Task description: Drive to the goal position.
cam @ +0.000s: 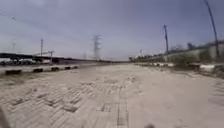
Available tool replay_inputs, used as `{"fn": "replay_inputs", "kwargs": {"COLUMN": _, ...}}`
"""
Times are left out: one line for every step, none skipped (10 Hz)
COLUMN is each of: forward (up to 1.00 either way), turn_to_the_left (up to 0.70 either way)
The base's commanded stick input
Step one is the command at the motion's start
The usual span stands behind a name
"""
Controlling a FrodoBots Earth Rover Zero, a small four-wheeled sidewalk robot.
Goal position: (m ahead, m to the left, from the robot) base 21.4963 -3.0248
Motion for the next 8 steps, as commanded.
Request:
{"fn": "replay_inputs", "kwargs": {"forward": 1.0, "turn_to_the_left": 0.0}}
{"fn": "replay_inputs", "kwargs": {"forward": 1.0, "turn_to_the_left": 0.0}}
{"fn": "replay_inputs", "kwargs": {"forward": 1.0, "turn_to_the_left": 0.0}}
{"fn": "replay_inputs", "kwargs": {"forward": 1.0, "turn_to_the_left": 0.0}}
{"fn": "replay_inputs", "kwargs": {"forward": 1.0, "turn_to_the_left": 0.0}}
{"fn": "replay_inputs", "kwargs": {"forward": 1.0, "turn_to_the_left": 0.0}}
{"fn": "replay_inputs", "kwargs": {"forward": 1.0, "turn_to_the_left": 0.0}}
{"fn": "replay_inputs", "kwargs": {"forward": 1.0, "turn_to_the_left": 0.0}}
